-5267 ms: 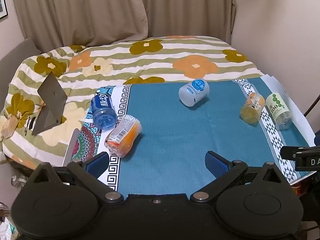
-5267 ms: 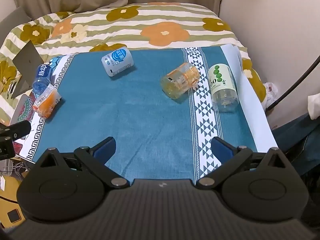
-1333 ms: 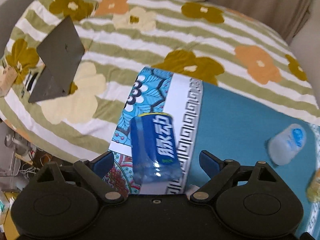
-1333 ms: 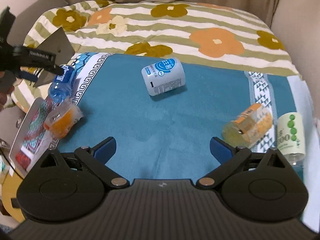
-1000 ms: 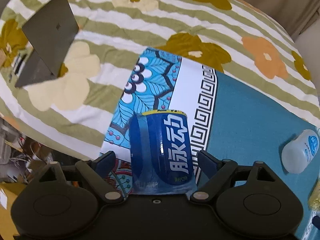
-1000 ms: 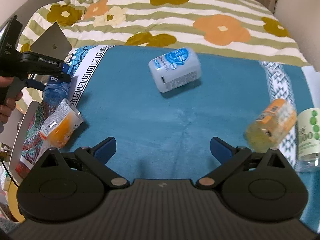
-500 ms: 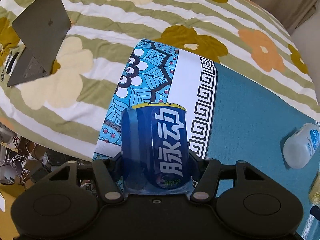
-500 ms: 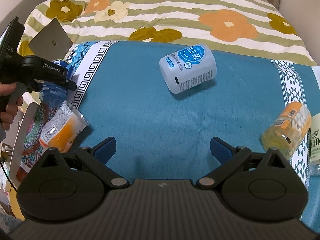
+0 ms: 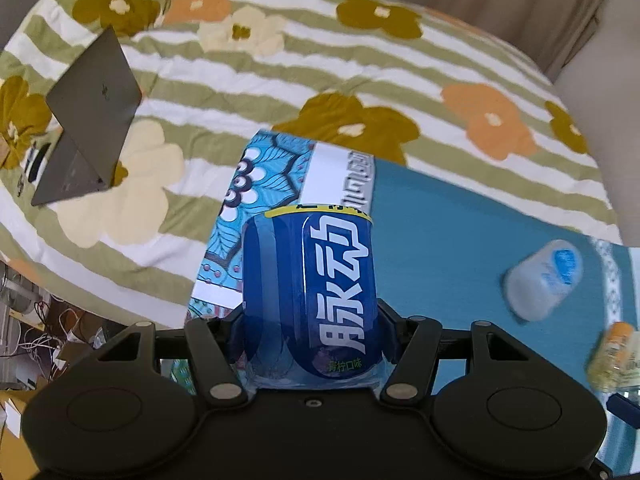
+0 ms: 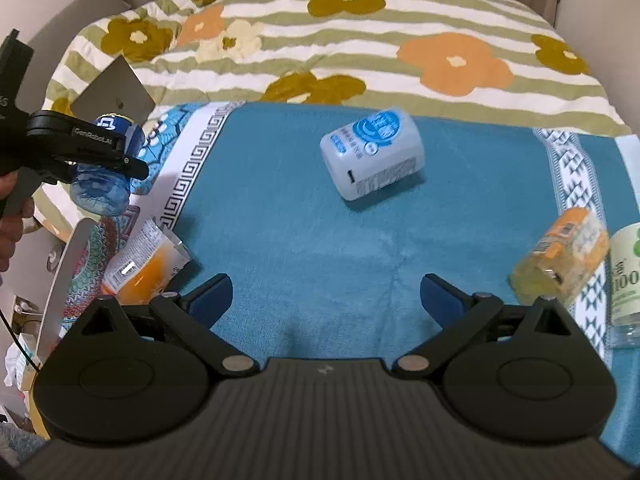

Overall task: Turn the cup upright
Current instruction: 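Lift the blue cup with the left tool and carry it over the cloth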

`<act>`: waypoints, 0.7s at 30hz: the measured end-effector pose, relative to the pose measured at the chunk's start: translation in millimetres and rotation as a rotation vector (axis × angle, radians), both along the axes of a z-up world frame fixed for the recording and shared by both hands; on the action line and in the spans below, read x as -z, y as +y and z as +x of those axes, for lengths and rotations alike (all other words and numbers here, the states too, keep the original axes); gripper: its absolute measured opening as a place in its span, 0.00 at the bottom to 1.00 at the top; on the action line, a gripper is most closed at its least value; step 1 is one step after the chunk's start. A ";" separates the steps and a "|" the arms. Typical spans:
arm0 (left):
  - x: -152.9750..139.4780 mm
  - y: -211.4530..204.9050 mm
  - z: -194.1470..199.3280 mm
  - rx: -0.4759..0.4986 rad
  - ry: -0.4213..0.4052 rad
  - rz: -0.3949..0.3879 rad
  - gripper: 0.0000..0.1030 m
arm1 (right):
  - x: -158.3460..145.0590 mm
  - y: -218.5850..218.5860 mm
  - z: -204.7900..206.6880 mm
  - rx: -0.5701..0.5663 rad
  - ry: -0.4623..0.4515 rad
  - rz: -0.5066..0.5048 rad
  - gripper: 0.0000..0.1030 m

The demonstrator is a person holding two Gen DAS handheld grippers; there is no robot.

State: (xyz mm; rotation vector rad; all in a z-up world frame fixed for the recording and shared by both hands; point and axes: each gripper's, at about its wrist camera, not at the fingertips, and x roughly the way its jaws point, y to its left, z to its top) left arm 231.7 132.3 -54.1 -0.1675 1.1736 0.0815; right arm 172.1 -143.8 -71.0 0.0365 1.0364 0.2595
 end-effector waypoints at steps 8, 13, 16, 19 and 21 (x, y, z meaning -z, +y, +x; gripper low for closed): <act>-41.2 -55.2 -49.0 0.036 -0.084 -0.012 0.63 | -27.3 -43.2 -30.0 0.022 -0.071 0.002 1.00; -46.4 -99.2 -76.2 0.066 -0.096 -0.040 0.63 | -37.0 -80.5 -52.4 0.050 -0.097 0.002 1.00; -41.0 -126.0 -91.2 0.088 -0.090 -0.050 0.63 | -40.3 -102.9 -66.1 0.064 -0.110 0.004 1.00; -30.7 -151.5 -103.8 0.106 -0.070 -0.058 0.63 | -37.9 -122.1 -80.5 0.063 -0.110 0.003 1.00; -22.0 -166.6 -109.6 0.119 -0.055 -0.056 0.63 | -34.0 -133.5 -87.5 0.057 -0.103 0.005 1.00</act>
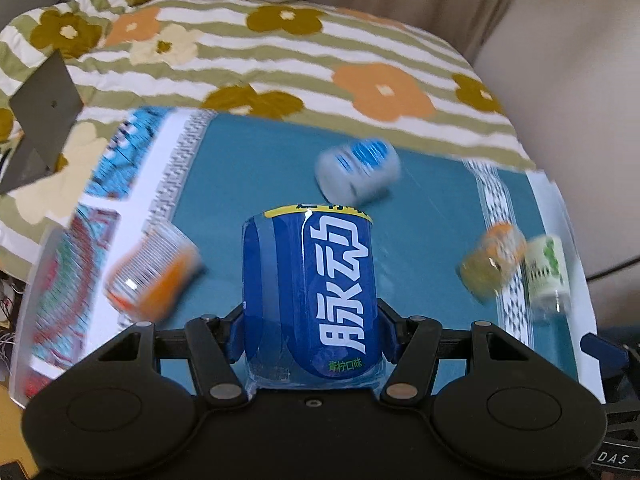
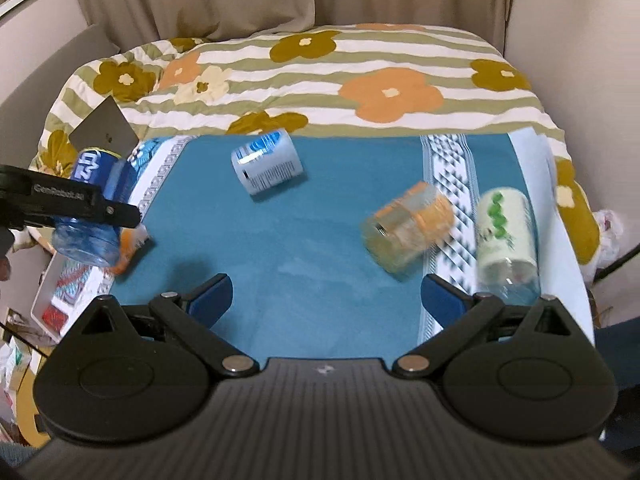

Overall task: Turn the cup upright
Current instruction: 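Lift the blue cup with the left tool and carry it over the cloth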

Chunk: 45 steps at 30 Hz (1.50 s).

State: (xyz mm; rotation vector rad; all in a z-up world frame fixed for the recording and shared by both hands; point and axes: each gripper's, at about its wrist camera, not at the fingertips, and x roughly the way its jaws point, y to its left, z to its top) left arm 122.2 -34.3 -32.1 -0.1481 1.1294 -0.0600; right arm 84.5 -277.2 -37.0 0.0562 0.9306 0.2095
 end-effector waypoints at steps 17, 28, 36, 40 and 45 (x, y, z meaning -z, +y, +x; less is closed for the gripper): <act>89.4 -73.3 -12.9 0.160 0.120 0.106 0.64 | 55.4 -50.4 -27.1 0.040 0.118 0.014 1.00; 99.6 -83.0 -9.9 0.201 0.136 0.133 0.81 | 62.5 -49.2 -31.3 0.056 0.139 0.021 1.00; 96.4 -83.9 -14.8 0.224 0.134 0.116 0.88 | 59.5 -45.9 -34.4 0.069 0.139 0.016 1.00; 84.5 -77.4 -19.4 0.228 0.118 0.098 0.94 | 52.1 -44.6 -33.8 0.076 0.130 0.003 1.00; 60.2 -61.6 -30.0 0.225 0.086 0.050 0.98 | 28.9 -43.5 -30.5 0.094 0.118 0.003 1.00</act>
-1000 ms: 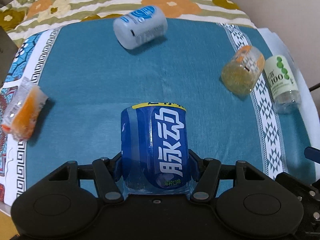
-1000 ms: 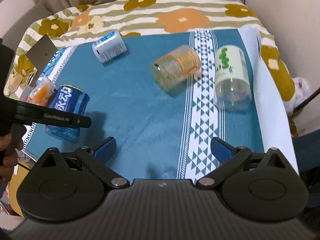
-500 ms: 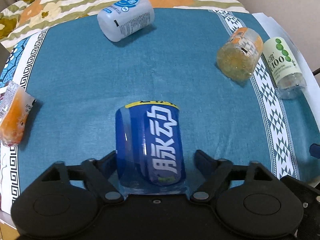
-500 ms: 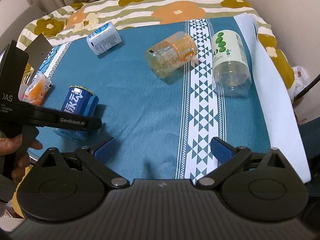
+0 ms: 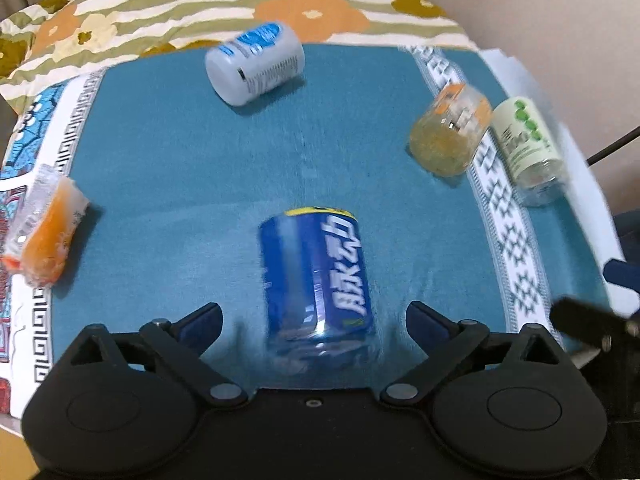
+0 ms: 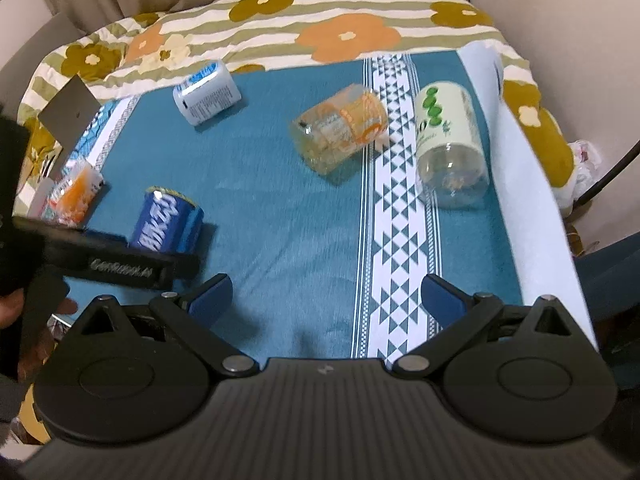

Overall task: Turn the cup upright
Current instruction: 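Lift the blue cup with the left tool and carry it over the cloth, then grasp the blue cup with the right tool while the left tool releases it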

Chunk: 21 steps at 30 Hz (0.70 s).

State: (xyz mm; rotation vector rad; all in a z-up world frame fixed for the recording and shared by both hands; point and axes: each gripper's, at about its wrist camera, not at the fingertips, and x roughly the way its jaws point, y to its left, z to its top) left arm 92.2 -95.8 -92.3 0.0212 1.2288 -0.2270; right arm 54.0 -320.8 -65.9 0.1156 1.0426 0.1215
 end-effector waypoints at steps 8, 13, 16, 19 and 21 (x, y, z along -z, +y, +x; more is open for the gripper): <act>-27.6 41.6 -20.9 -0.031 -0.053 -0.008 1.00 | -19.7 31.8 29.7 -0.074 0.049 -0.011 1.00; -29.1 74.5 -30.7 -0.060 -0.061 0.013 1.00 | -8.5 59.2 59.6 -0.107 0.140 0.079 1.00; -24.5 92.8 -34.5 -0.079 -0.052 0.020 1.00 | -0.3 77.2 76.6 -0.113 0.192 0.114 1.00; -19.1 112.5 -37.4 -0.106 -0.033 0.004 1.00 | 11.9 95.0 94.4 -0.117 0.245 0.129 1.00; -15.1 123.9 -39.0 -0.127 -0.022 -0.008 1.00 | 20.8 102.4 104.7 -0.110 0.285 0.152 1.00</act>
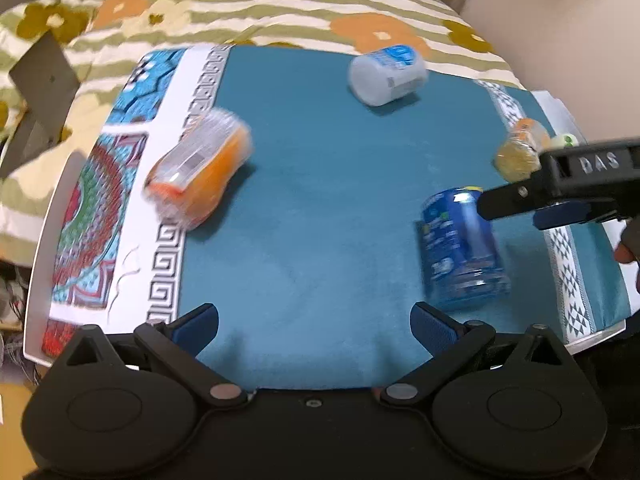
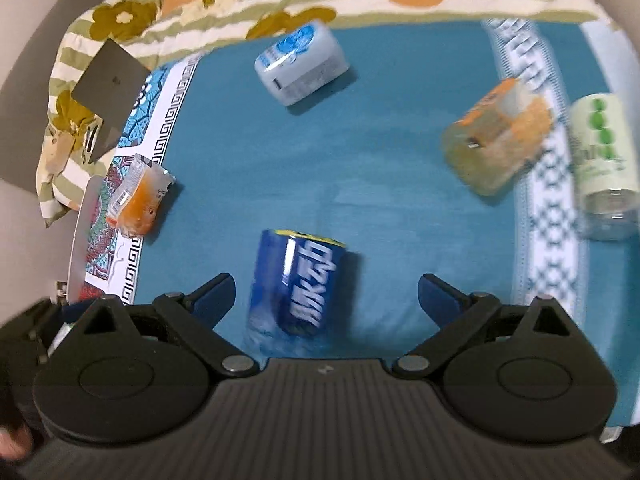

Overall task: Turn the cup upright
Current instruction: 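Grasp the blue cup with the right tool while the left tool releases it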

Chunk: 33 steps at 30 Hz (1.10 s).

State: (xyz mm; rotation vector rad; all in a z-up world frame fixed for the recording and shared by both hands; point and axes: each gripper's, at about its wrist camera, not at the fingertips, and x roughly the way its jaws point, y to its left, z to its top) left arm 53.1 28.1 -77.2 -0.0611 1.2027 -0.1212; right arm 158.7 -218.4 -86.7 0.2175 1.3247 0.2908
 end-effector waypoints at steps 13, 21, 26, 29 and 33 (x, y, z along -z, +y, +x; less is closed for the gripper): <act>16.3 36.7 3.0 -0.045 0.032 -0.037 1.00 | 42.1 11.2 31.9 0.086 0.198 0.067 0.88; 19.2 37.3 4.5 -0.041 0.039 -0.046 1.00 | 47.5 7.2 32.8 0.100 0.214 0.093 0.73; 17.4 35.2 4.1 -0.028 0.040 -0.038 1.00 | 38.3 4.2 28.6 0.121 0.163 0.107 0.72; 15.1 36.0 3.1 -0.024 0.034 -0.030 1.00 | 16.6 2.1 15.5 0.172 0.010 0.123 0.72; 14.8 40.8 2.9 -0.032 0.038 -0.029 1.00 | 4.4 12.6 -22.5 0.253 -0.341 0.090 0.72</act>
